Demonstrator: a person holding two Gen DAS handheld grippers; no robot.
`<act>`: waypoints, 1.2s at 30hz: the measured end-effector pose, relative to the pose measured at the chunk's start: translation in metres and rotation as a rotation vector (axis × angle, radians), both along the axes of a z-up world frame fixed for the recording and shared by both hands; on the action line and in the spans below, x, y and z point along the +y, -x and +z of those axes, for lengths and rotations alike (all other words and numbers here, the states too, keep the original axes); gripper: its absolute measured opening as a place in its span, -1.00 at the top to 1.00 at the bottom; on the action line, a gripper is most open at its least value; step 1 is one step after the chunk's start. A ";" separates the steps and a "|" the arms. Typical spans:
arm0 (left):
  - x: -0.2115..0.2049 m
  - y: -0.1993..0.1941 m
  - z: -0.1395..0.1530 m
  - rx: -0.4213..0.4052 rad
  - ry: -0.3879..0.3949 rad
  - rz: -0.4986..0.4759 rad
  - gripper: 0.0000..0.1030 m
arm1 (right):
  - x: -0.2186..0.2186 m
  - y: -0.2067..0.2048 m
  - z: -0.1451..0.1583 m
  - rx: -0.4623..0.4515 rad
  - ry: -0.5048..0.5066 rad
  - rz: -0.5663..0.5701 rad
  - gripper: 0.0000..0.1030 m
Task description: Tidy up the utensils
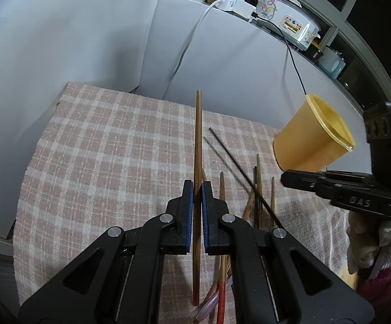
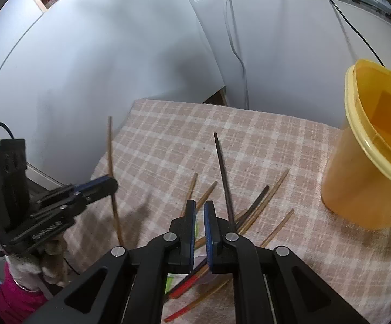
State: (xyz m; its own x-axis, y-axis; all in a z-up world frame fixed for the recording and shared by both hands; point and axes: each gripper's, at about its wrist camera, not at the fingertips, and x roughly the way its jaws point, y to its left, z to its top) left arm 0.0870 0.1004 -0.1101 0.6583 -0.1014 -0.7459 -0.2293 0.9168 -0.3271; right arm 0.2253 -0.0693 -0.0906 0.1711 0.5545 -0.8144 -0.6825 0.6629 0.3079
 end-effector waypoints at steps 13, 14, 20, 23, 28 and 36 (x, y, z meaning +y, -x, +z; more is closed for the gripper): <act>0.006 -0.005 -0.016 0.010 0.015 0.017 0.93 | 0.030 -0.035 -0.040 -0.049 0.169 -0.041 0.47; 0.007 -0.005 -0.017 0.010 0.018 0.020 0.93 | 0.032 -0.036 -0.039 -0.053 0.162 -0.033 0.47; 0.011 -0.003 -0.021 0.014 0.025 0.024 0.93 | 0.036 -0.031 -0.051 0.098 0.099 0.006 0.47; 0.011 -0.002 -0.023 0.019 0.030 0.027 0.93 | 0.039 -0.023 -0.060 0.173 0.072 0.012 0.49; 0.010 0.002 -0.025 0.018 0.040 0.029 0.93 | 0.041 -0.018 -0.068 0.217 0.060 -0.017 0.54; 0.010 0.005 -0.029 0.019 0.049 0.026 0.93 | 0.006 -0.001 -0.062 0.254 0.011 -0.071 0.57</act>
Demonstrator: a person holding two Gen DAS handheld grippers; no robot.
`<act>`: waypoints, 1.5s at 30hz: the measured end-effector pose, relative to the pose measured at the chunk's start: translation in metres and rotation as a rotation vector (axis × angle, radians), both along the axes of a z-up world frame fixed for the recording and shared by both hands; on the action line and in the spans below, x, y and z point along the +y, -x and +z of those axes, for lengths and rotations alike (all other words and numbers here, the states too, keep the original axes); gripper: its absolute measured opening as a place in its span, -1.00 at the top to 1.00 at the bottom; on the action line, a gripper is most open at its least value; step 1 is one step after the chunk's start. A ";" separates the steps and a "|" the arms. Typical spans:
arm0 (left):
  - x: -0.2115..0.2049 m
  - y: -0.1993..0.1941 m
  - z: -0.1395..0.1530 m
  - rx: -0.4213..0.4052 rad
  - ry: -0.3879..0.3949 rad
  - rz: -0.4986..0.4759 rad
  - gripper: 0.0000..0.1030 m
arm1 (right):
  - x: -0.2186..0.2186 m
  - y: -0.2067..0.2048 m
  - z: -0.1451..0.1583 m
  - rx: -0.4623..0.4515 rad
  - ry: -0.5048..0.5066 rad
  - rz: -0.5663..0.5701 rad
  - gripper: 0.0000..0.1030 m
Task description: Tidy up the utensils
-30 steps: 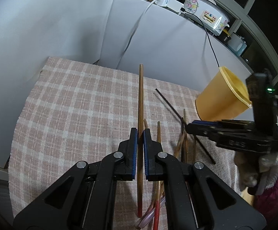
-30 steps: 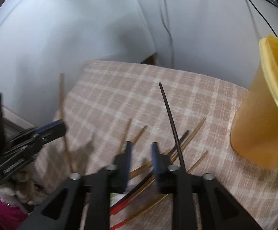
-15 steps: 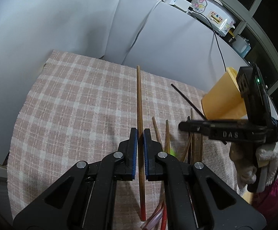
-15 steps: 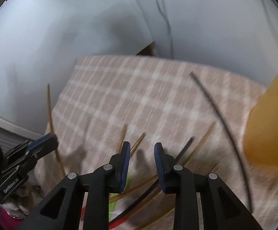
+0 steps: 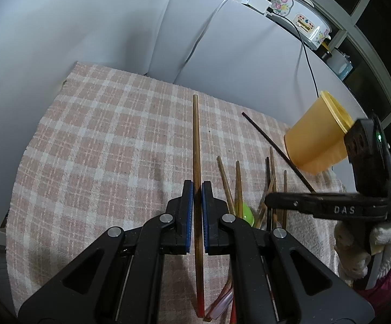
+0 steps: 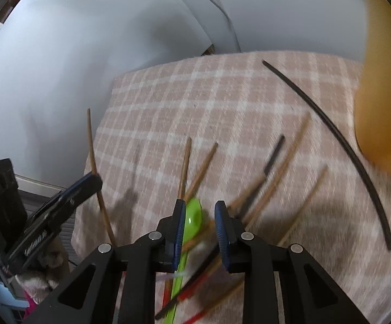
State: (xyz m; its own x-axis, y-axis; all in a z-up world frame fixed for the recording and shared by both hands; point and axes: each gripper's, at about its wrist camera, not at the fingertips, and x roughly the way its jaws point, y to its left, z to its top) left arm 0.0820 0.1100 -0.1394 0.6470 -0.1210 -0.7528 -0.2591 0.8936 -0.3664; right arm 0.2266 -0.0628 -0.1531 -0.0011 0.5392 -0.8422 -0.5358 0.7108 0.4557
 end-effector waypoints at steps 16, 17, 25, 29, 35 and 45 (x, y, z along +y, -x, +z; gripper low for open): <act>-0.003 0.003 0.001 -0.007 0.016 -0.001 0.93 | -0.003 -0.014 -0.025 0.077 0.004 -0.103 0.75; -0.003 0.004 0.002 -0.009 0.017 -0.001 0.93 | -0.002 -0.014 -0.025 0.075 0.005 -0.103 0.76; -0.001 0.008 0.011 -0.034 0.018 0.005 0.93 | -0.002 -0.006 -0.005 0.013 -0.036 -0.085 0.79; -0.002 0.011 0.021 -0.060 0.008 0.007 0.93 | -0.005 0.008 0.022 -0.095 -0.056 -0.053 0.81; -0.008 0.020 0.045 -0.121 -0.026 -0.003 0.93 | -0.015 0.024 0.056 -0.216 -0.101 -0.028 0.85; -0.017 0.032 0.082 -0.217 -0.035 -0.015 0.93 | -0.048 0.036 0.093 -0.340 -0.171 -0.050 0.91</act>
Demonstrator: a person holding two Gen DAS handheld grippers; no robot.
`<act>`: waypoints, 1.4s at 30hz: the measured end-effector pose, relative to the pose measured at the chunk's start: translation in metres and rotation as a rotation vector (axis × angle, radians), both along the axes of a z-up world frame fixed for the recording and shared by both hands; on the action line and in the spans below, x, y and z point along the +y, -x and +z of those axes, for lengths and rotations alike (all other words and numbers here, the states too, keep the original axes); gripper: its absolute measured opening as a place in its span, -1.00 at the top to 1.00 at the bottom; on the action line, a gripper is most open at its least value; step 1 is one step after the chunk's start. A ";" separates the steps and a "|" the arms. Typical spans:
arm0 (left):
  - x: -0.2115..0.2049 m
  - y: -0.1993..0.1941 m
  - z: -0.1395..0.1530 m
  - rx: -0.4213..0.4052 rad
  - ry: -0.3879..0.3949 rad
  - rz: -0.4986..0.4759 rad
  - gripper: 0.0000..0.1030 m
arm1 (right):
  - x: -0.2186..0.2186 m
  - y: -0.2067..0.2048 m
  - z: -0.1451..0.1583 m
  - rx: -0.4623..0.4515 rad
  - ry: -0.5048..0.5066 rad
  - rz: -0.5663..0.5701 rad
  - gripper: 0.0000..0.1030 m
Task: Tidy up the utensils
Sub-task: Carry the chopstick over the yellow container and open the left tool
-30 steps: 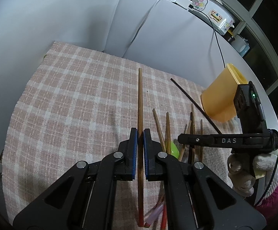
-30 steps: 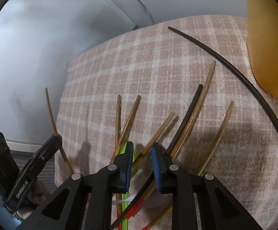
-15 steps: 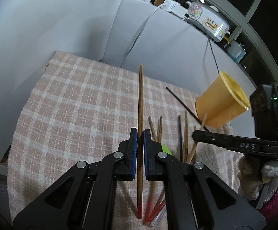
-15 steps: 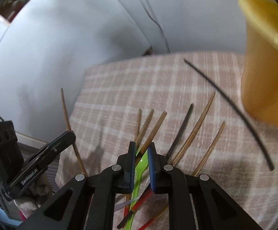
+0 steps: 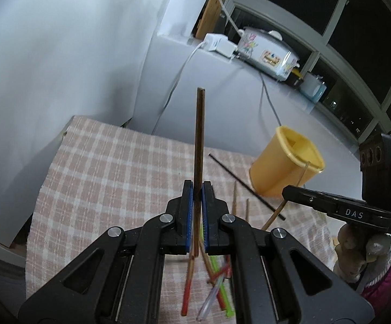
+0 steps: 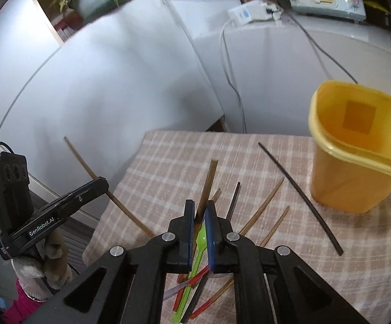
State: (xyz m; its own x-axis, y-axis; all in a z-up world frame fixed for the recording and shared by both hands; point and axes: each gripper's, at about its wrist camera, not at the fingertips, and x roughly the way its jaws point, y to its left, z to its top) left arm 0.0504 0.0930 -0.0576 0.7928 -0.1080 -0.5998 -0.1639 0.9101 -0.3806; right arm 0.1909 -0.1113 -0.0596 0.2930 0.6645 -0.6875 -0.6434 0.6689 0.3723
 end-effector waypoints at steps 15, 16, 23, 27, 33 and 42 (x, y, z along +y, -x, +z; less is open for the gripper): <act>-0.028 -0.011 0.032 -0.088 0.036 -0.068 0.93 | -0.066 -0.005 0.040 -0.095 -0.108 -0.124 0.94; -0.031 -0.014 0.034 -0.093 0.040 -0.076 0.93 | -0.074 -0.006 0.045 -0.102 -0.122 -0.137 0.94; -0.051 -0.032 0.047 -0.126 0.053 -0.115 0.93 | -0.109 -0.015 0.071 -0.135 -0.189 -0.204 0.94; -0.061 -0.044 0.057 -0.145 0.054 -0.131 0.93 | -0.130 -0.020 0.081 -0.151 -0.220 -0.240 0.94; -0.076 -0.060 0.073 -0.173 0.048 -0.148 0.93 | -0.153 -0.033 0.096 -0.178 -0.256 -0.295 0.94; -0.100 -0.085 0.095 -0.208 0.037 -0.169 0.93 | -0.182 -0.056 0.111 -0.214 -0.303 -0.383 0.94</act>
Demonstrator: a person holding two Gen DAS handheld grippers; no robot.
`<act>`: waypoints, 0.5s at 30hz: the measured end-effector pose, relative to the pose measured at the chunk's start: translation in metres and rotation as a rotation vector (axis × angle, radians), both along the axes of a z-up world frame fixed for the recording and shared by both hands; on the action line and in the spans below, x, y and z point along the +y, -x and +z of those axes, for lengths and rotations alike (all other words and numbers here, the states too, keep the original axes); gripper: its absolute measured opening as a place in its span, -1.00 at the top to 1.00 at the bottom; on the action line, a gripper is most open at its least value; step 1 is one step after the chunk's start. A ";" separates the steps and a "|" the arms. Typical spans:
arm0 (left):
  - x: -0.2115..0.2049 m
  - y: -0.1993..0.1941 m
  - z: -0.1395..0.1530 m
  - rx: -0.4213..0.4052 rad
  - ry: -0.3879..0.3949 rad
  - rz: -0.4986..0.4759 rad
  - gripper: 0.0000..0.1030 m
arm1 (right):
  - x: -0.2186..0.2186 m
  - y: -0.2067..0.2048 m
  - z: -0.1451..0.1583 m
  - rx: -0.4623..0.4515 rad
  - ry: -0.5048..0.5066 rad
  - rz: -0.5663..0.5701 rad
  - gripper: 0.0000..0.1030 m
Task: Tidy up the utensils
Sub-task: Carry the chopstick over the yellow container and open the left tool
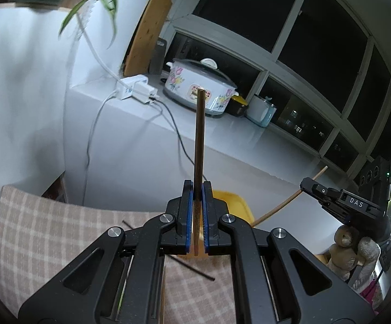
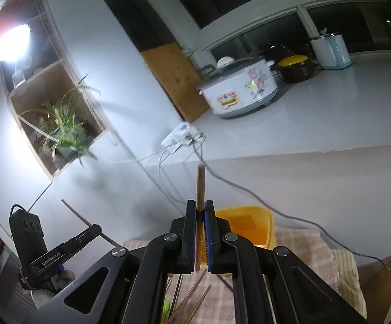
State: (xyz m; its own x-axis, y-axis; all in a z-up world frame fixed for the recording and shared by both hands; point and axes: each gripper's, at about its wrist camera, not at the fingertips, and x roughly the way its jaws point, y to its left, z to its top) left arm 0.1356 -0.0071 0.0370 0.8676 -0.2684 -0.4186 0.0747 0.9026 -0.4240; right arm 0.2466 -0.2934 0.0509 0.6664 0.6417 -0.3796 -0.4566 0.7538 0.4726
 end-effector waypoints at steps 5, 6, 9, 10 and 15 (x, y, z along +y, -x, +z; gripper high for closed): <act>-0.012 -0.014 0.004 0.000 -0.001 -0.008 0.93 | -0.011 -0.016 0.001 0.010 -0.023 -0.038 0.94; -0.014 -0.015 0.005 0.000 0.000 -0.010 0.93 | -0.013 -0.018 0.001 0.016 -0.031 -0.041 0.94; -0.021 -0.024 0.007 0.002 -0.001 -0.015 0.93 | -0.020 -0.022 0.002 0.017 -0.052 -0.054 0.94; -0.024 -0.026 0.007 0.004 -0.001 -0.016 0.93 | -0.022 -0.022 0.002 0.015 -0.057 -0.057 0.94; -0.034 -0.038 0.006 0.015 -0.004 -0.023 0.93 | -0.032 -0.028 0.009 0.002 -0.085 -0.081 0.94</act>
State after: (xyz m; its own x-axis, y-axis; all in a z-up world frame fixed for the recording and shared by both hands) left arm 0.1737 -0.0415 0.0433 0.8551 -0.2860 -0.4325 0.0888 0.9025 -0.4214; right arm 0.2749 -0.3258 0.0594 0.7167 0.6158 -0.3273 -0.3947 0.7451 0.5376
